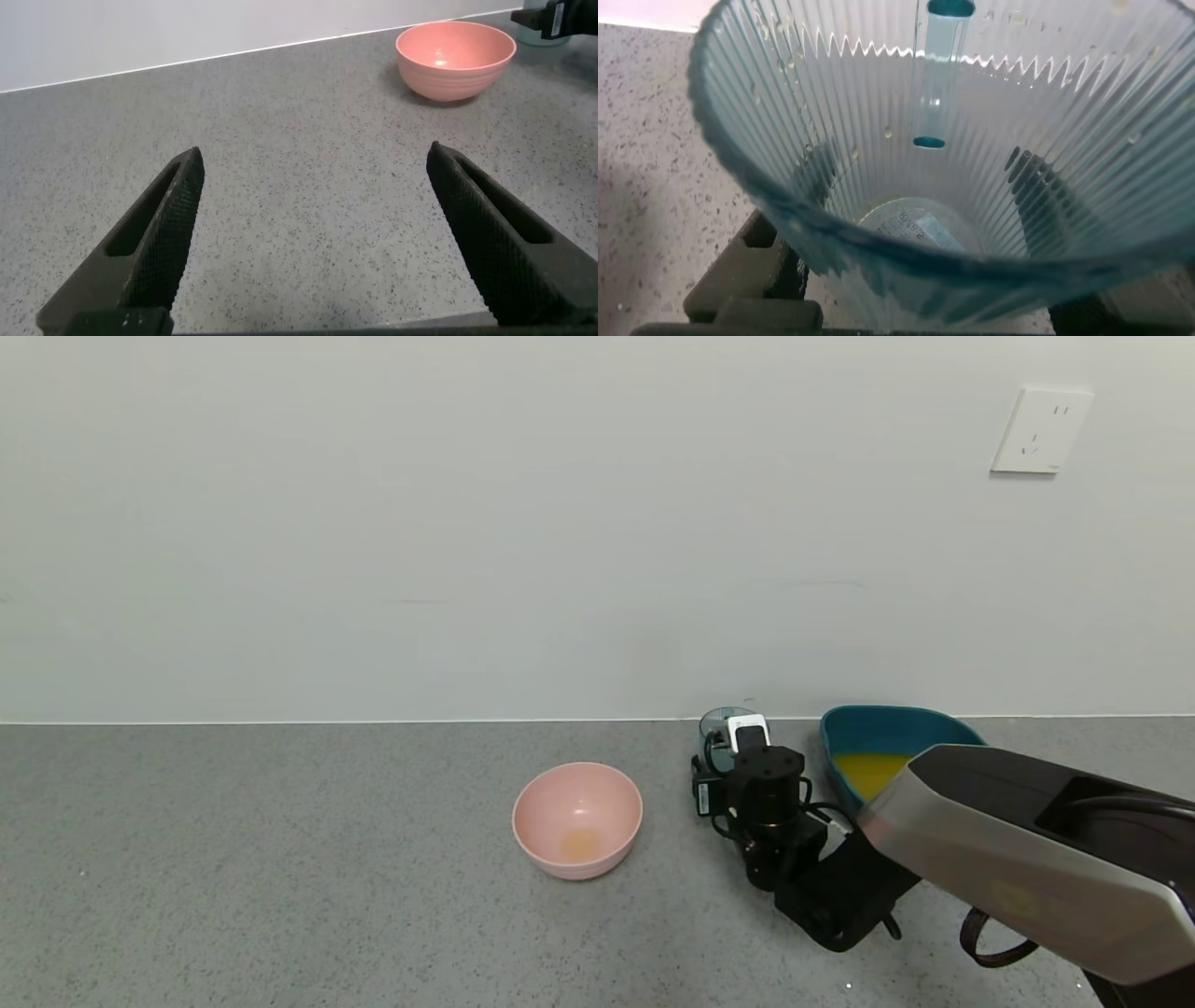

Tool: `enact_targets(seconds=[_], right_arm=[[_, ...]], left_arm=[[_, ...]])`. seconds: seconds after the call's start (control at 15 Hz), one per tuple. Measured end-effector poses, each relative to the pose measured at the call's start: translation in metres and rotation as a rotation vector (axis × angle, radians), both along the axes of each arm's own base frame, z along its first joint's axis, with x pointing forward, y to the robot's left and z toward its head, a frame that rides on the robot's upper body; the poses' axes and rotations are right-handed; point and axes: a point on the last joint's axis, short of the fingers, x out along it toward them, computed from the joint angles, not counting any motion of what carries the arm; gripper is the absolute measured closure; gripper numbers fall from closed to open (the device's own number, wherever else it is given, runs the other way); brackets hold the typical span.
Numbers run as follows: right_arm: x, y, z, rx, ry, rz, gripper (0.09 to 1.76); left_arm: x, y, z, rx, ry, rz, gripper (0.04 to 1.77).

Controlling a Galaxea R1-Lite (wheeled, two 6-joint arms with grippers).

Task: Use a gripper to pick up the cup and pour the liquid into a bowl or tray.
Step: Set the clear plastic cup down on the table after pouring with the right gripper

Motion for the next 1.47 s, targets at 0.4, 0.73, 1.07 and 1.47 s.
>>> enact_targets(seconds=[0.4,0.73,1.07,1.47], right_arm=[[0.004,0.011,-0.008,0.017,-0.002,0.013,0.48],[0.001,0.018,-0.017,0.016,0.021,0.027,0.48],[0.002,0.018,-0.018,0.015,0.021,0.025,0.48],[0.001,0.020,-0.019,0.015,0.016,0.016,0.30]], left_arm=[[0.000,0.000,0.000,0.000,0.000,0.000,0.09],[0.000,0.000,0.000,0.000,0.000,0.000,0.09],[0.000,0.000,0.000,0.000,0.000,0.000,0.09],[0.000,0.000,0.000,0.000,0.000,0.000,0.09]])
